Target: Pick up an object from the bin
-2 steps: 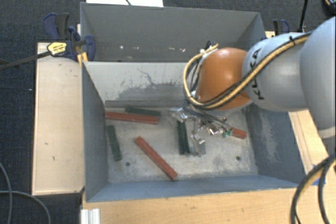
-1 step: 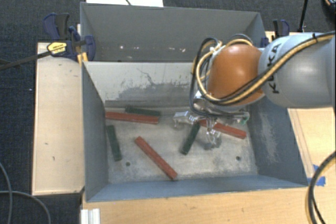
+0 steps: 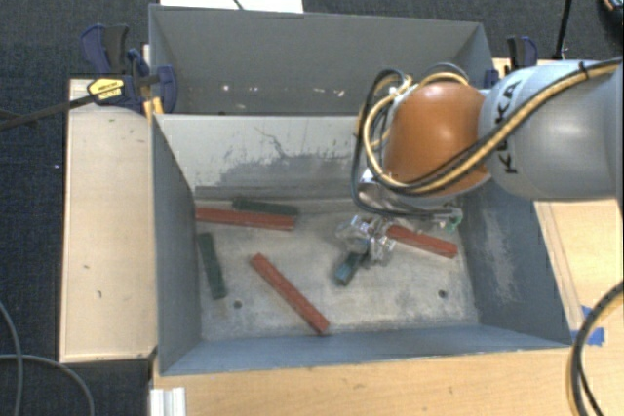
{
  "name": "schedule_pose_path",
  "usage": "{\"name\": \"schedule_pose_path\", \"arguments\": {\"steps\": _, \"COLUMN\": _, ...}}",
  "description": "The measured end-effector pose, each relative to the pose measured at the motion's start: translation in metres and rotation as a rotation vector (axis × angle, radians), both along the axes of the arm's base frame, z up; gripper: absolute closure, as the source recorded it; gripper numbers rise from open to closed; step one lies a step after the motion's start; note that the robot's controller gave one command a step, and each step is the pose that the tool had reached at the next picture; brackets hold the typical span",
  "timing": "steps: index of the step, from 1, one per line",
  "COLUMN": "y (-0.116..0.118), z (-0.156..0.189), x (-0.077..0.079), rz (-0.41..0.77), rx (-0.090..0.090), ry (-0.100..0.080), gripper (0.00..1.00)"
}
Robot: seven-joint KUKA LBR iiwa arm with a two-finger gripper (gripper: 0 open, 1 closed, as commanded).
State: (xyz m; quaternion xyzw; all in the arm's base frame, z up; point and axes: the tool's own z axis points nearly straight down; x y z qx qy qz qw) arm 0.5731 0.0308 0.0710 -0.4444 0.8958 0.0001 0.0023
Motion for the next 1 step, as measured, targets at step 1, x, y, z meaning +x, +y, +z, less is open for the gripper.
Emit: {"name": "schedule_pose_path", "arguments": {"steps": 1, "y": -0.0119, "z": 0.1498, "x": -0.0141, "rz": -0.043, "rx": -0.001, "ry": -0.007, "gripper": 1.00}}
